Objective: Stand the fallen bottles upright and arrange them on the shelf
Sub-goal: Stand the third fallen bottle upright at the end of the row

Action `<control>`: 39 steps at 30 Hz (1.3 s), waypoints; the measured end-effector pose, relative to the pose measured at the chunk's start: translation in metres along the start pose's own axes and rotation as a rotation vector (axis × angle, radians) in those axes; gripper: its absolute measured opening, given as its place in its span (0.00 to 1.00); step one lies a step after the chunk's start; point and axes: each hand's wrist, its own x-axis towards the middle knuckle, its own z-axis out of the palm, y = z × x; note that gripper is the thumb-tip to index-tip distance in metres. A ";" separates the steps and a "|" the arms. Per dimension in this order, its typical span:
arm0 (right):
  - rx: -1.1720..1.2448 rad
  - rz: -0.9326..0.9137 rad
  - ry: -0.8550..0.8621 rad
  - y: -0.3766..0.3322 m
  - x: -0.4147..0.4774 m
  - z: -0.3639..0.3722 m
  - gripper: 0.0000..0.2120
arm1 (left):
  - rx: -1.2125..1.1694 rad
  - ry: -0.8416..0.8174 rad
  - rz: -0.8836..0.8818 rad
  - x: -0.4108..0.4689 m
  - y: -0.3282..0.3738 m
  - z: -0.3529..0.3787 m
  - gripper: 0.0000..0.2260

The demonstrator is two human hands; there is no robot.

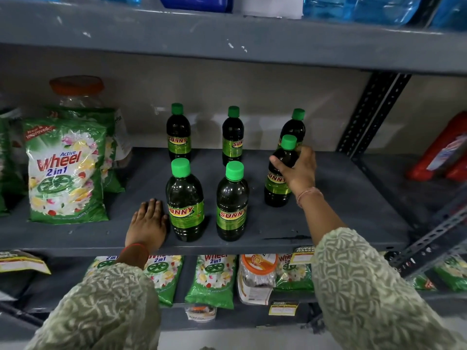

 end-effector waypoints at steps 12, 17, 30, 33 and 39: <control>0.326 0.096 -0.224 0.001 -0.004 -0.001 0.23 | 0.022 0.008 0.005 0.000 0.001 0.000 0.24; 0.263 0.074 -0.285 0.000 -0.014 -0.009 0.22 | 0.038 0.002 0.015 0.000 -0.001 0.001 0.24; 0.292 0.000 -0.444 0.016 -0.069 -0.039 0.30 | 0.025 -0.001 -0.002 -0.002 0.002 0.000 0.23; 0.298 0.007 -0.438 0.016 -0.071 -0.040 0.31 | 0.031 -0.009 -0.006 -0.002 0.002 -0.001 0.24; 0.270 -0.006 -0.447 0.017 -0.070 -0.041 0.31 | 0.002 -0.011 -0.013 0.000 0.001 -0.001 0.24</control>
